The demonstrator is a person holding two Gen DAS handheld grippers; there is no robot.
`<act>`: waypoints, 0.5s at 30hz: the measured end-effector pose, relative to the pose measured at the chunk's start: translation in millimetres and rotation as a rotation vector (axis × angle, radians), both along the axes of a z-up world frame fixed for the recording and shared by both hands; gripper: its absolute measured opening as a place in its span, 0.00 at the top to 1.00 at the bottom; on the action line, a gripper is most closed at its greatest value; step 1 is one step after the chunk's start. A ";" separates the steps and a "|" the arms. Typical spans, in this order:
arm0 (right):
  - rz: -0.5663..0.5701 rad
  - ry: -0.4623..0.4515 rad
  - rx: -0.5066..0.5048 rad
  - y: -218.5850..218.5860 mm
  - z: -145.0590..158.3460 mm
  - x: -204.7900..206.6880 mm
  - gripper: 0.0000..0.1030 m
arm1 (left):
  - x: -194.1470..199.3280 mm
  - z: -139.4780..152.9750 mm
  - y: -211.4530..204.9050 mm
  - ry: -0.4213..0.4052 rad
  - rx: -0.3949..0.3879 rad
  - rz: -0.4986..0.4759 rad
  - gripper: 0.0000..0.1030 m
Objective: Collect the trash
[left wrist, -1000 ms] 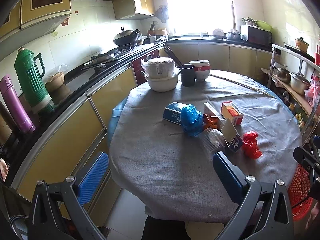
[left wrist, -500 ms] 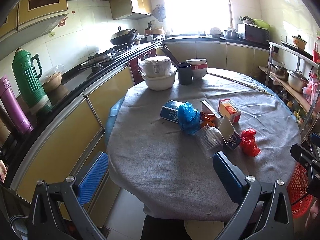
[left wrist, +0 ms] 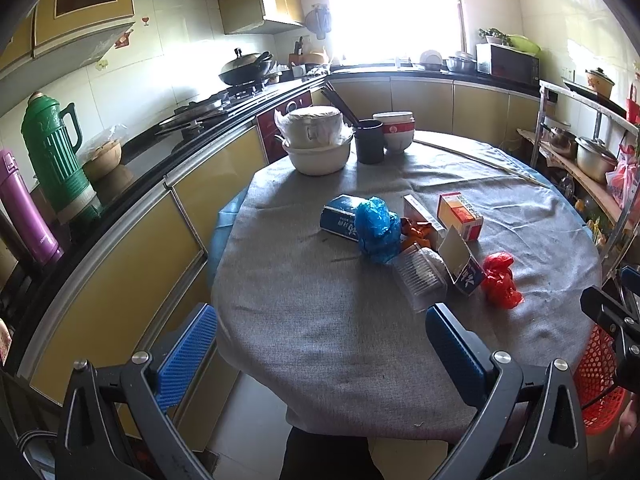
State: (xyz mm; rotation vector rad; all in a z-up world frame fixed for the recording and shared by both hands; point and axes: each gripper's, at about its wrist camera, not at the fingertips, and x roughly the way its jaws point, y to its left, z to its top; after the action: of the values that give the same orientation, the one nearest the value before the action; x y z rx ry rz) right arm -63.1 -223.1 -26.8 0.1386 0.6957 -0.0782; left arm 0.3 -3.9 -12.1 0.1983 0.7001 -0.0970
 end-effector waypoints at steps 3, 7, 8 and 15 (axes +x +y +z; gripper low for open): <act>0.001 0.006 0.002 -0.1 -2.2 1.8 0.00 | 1.0 -2.1 -0.2 0.011 0.007 -0.001 0.00; 0.001 0.019 0.017 -3.7 -8.1 5.7 0.00 | 4.4 -7.3 -1.0 0.026 0.010 -0.003 0.00; 0.000 0.025 0.024 -5.5 -10.9 7.0 0.00 | 6.2 -10.1 -0.9 0.037 0.006 -0.005 0.00; -0.048 0.155 0.136 -39.5 -61.7 22.7 0.00 | 27.1 -47.7 1.4 0.206 -0.091 -0.032 0.00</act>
State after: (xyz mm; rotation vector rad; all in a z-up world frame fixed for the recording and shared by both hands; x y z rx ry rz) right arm -40.3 -262.6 -88.5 0.2817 0.8524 -0.0887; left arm 27.4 -2.5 -59.8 0.1127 0.8963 -0.1815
